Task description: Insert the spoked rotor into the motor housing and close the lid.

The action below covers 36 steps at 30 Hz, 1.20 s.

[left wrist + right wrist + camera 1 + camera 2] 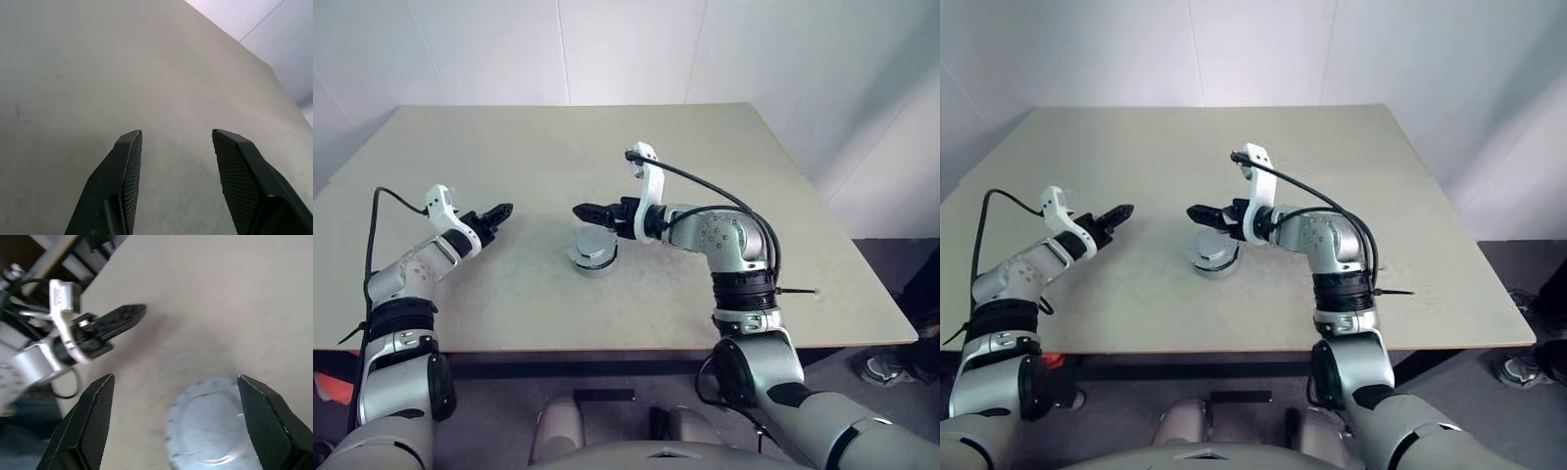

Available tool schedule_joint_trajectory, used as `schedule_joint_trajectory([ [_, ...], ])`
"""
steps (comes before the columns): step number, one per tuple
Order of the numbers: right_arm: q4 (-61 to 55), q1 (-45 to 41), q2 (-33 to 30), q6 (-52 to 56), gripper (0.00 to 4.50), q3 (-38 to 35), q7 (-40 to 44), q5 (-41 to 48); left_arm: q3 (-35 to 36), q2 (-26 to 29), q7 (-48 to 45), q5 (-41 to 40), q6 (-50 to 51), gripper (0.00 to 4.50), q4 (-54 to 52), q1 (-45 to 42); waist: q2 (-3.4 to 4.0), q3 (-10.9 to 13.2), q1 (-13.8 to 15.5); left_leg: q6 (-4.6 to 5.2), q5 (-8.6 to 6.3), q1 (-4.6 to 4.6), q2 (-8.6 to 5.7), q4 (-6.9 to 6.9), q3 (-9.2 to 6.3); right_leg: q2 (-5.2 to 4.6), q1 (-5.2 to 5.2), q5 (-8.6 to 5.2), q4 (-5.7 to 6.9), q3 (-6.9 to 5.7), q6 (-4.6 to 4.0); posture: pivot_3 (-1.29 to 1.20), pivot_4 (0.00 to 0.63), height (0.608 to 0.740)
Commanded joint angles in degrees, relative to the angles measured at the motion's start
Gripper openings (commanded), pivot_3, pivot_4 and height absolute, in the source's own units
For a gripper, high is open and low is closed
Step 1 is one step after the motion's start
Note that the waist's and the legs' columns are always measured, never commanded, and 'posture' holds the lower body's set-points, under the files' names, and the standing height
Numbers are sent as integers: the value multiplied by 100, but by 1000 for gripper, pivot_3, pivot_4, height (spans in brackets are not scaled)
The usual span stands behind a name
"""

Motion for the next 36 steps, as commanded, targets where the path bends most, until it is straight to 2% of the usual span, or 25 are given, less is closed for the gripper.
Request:
schedule_joint_trajectory([
  [1,486,255,-465,-1895,4477,888,926,-788,-20,-128,-81,-92,55,2432,-429,84,-3,-2,15,0,0,0,-1,1,2,-1,5,1,-1,0,-1,0,0,740],
  [6,1261,560,-729,-3786,4477,1722,1271,-1788,-53,-331,21,-91,156,2432,-605,157,-5,-1,4,2,-1,-6,-1,7,-1,3,0,2,6,-9,-10,0,0,740],
  [10,1357,736,-618,-4282,4477,1893,1471,-1933,-28,-344,42,-94,209,2432,-621,141,-5,-1,-39,7,-3,-4,-1,17,0,4,1,2,13,-9,-14,0,0,740],
  [16,1324,672,-479,-4438,4477,1792,1548,-1987,-21,-326,29,-88,255,2432,-630,167,-5,-1,-63,27,-14,-6,2,50,-2,4,9,4,27,-9,-18,0,0,740],
  [26,2512,268,-194,-4487,4477,1704,1560,-2148,24,-380,92,-120,287,2432,-752,248,-5,-1,-154,43,-24,2,3,68,-6,3,19,8,39,-9,-26,0,0,740],
  [31,2642,231,-236,-4573,4477,1695,1714,-2227,79,-366,117,-134,284,2432,-798,298,-5,-1,-153,45,-25,3,3,70,-6,3,21,9,40,-9,-27,0,0,740],
  [34,2453,328,-294,-4664,3865,1693,1866,-2227,104,-370,143,-135,281,2432,-809,317,-5,-1,-151,46,-25,3,3,71,-6,3,22,9,40,-9,-27,0,0,740],
  [36,2265,382,-342,-4663,3170,1651,1977,-2173,105,-374,149,-133,281,2432,-808,322,-5,-1,-148,47,-26,4,3,71,-7,3,24,9,40,-9,-27,0,0,740],
])
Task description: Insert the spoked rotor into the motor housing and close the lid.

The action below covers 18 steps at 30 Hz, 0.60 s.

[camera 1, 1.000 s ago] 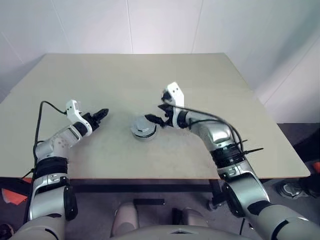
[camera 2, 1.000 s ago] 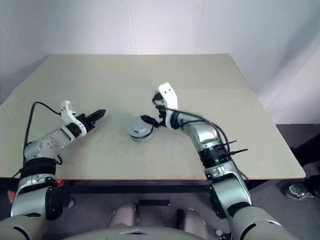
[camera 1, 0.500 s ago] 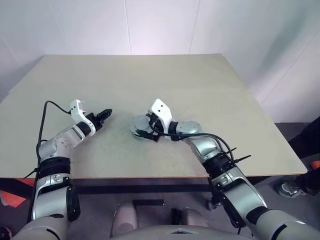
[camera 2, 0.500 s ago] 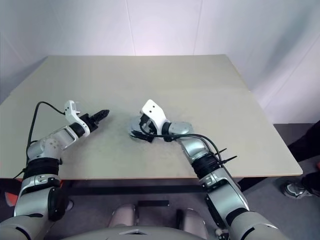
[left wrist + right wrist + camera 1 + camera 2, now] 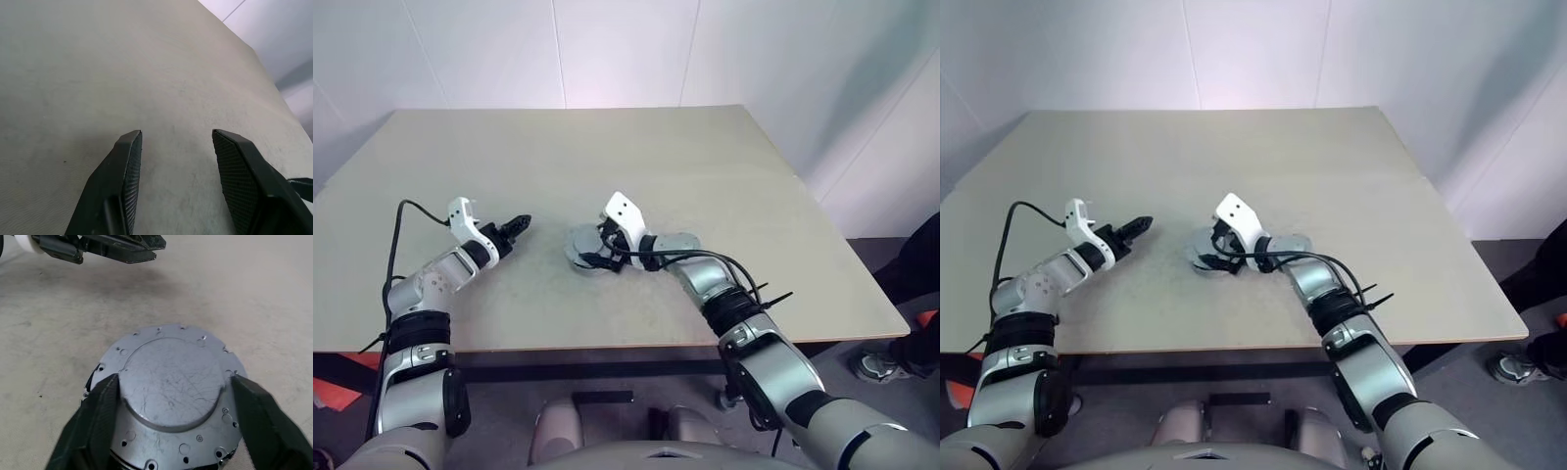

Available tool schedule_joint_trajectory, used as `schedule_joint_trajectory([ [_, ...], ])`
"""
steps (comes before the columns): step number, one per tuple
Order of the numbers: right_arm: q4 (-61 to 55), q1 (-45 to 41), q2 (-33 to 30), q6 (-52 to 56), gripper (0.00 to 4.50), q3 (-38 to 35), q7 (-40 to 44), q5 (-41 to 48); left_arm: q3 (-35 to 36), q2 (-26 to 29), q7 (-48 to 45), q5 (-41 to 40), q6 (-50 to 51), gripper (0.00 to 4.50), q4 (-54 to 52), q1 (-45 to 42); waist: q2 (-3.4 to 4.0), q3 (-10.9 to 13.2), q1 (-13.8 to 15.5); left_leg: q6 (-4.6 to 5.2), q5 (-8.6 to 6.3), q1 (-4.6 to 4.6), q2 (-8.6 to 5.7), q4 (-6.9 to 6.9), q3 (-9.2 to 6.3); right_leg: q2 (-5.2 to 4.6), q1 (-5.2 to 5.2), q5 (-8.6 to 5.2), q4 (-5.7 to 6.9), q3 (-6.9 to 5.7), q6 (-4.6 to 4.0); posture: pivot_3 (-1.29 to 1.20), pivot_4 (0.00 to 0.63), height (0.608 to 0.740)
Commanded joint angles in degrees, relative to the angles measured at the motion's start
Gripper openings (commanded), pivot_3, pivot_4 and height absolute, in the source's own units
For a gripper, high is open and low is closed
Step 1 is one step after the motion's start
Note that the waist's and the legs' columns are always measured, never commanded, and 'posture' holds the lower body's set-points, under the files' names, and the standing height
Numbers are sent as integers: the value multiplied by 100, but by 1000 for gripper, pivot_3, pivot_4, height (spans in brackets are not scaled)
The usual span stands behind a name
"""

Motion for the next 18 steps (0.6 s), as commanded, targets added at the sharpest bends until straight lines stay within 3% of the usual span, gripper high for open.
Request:
schedule_joint_trajectory([
  [1,-402,67,-123,-17,3089,-131,224,100,119,42,4,-96,-15,2432,-243,-19,0,0,3,0,0,0,0,0,0,0,0,0,0,0,0,0,0,740],
  [9,-834,99,-194,426,3089,-373,459,386,94,-19,-15,-69,-13,2432,-241,-5,0,0,4,7,-4,-5,0,1,0,0,-2,0,-2,0,0,0,0,740],
  [18,-550,157,-129,354,3089,-205,373,139,89,-23,-21,-70,13,2432,-278,-8,0,0,3,7,-4,-5,0,1,0,0,-3,0,-2,0,0,0,0,740],
])
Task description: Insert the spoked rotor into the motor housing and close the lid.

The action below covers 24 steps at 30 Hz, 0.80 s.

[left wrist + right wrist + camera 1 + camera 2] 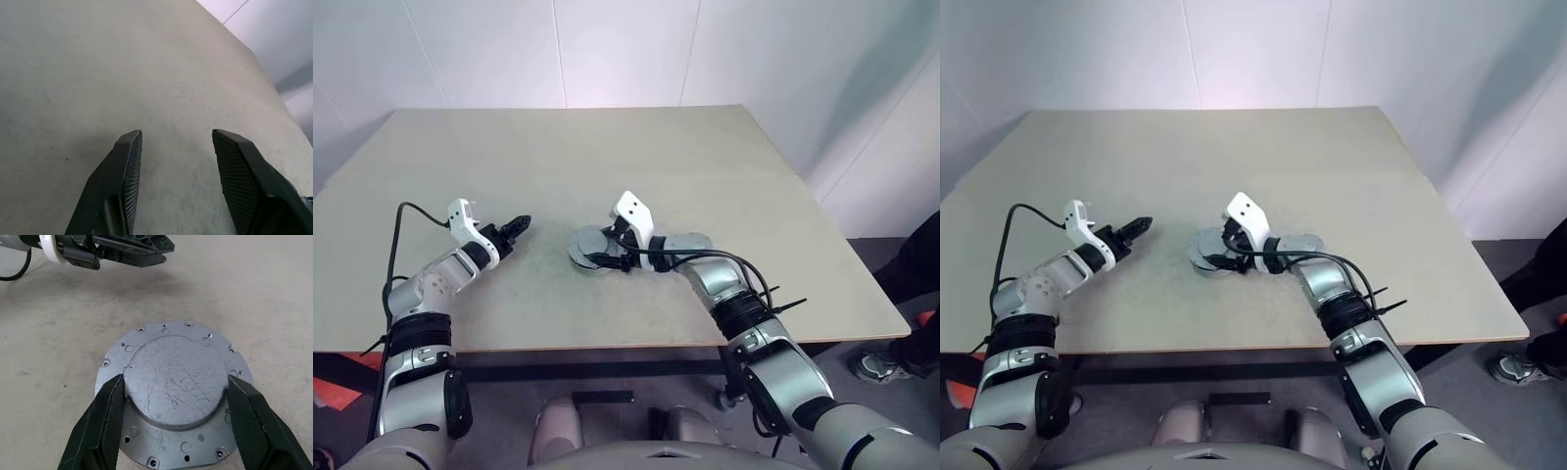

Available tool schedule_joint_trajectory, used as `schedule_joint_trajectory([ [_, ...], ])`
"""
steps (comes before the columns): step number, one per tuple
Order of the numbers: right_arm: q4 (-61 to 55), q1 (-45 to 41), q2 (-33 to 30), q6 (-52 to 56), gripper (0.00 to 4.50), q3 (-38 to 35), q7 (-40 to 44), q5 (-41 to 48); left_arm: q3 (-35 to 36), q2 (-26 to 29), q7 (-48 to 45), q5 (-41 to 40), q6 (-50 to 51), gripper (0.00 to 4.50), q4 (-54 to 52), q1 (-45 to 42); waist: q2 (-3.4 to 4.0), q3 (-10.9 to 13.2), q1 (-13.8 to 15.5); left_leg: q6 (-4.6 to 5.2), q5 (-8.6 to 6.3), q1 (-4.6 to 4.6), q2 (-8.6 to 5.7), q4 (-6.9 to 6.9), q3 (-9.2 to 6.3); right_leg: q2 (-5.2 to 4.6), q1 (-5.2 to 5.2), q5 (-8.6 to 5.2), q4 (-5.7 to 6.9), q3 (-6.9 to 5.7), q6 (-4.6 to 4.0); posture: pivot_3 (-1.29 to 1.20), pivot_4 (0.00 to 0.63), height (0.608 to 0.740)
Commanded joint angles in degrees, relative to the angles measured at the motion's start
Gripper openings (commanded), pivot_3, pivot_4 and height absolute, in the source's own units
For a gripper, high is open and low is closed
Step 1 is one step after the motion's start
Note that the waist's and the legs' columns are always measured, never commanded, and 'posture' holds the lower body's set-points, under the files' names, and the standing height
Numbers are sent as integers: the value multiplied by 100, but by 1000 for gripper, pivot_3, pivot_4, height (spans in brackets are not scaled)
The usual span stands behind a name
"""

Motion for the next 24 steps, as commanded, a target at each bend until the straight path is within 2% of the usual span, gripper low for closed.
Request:
schedule_joint_trajectory([
  [1,-7,-31,25,-152,3089,9,-21,-66,31,41,-18,-72,20,2432,-256,-39,0,0,0,0,0,0,0,0,0,0,0,0,0,0,0,0,0,740],
  [13,385,-91,-132,-443,3089,398,199,-547,63,3,24,-94,36,2432,-340,10,-1,-1,-4,1,-1,14,0,0,0,0,13,0,0,0,0,0,0,740],
  [20,656,-283,-85,-234,3089,448,-11,-717,33,-118,70,-137,102,2432,-529,123,0,0,-8,4,-3,67,0,-1,0,-1,60,-3,-5,1,3,0,0,740],
  [24,651,-387,-65,-81,3089,395,61,-607,19,-194,102,-156,149,2432,-622,178,0,0,-9,4,-4,101,0,-5,-2,-1,82,-26,-5,3,41,0,0,740],
])
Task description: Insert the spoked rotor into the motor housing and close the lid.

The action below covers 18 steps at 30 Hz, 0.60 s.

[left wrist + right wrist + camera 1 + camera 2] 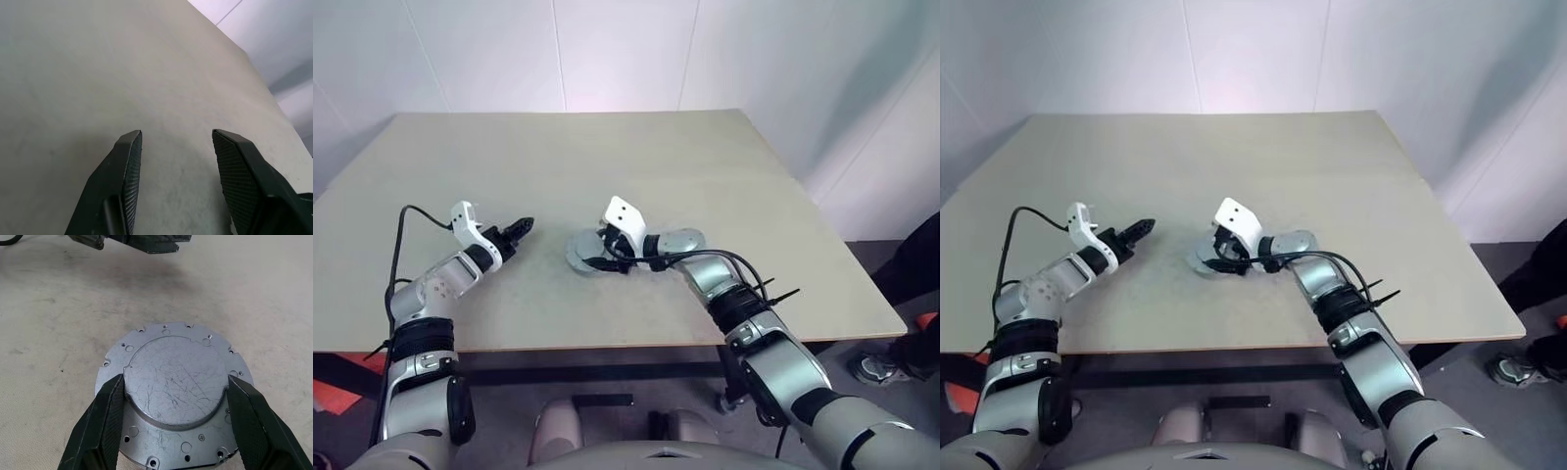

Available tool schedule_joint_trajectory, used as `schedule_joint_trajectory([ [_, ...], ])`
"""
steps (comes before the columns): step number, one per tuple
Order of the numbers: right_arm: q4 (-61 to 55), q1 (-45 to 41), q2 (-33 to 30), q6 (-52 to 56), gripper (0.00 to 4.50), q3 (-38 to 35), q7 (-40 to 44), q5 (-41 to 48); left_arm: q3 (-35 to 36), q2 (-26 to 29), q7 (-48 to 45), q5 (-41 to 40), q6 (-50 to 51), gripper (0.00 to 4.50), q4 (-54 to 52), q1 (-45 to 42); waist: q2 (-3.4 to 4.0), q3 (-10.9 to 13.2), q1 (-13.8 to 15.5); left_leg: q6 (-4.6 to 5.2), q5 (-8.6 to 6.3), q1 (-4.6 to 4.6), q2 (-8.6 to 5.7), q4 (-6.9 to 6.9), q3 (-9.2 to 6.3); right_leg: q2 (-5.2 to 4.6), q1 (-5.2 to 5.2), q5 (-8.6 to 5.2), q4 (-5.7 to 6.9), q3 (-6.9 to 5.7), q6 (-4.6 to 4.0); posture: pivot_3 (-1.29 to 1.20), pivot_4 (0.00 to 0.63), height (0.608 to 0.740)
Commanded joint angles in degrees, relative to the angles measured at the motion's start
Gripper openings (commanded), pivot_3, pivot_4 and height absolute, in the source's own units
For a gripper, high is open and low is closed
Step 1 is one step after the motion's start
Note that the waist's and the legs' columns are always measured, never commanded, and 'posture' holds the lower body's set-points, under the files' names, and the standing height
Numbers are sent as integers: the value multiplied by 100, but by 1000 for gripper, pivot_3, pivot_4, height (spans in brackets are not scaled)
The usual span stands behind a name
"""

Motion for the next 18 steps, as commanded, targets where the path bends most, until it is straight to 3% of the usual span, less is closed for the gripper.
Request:
schedule_joint_trajectory([
  [1,132,-54,-50,295,3089,8,35,-106,2,-8,9,-96,24,2432,-315,-10,0,0,1,0,0,0,0,-1,-3,0,-1,0,0,0,0,0,0,740],
  [12,95,-224,-274,376,3089,31,502,-114,10,-79,53,-116,51,2432,-382,53,0,0,10,5,-3,-10,-2,-15,-4,-1,-3,20,-13,7,-34,0,0,740],
  [18,289,-268,-193,411,3089,43,320,-220,20,-99,69,-140,71,2432,-444,98,0,0,7,8,-5,-14,-3,-22,-2,-1,-3,20,-28,7,-35,0,0,740],
])
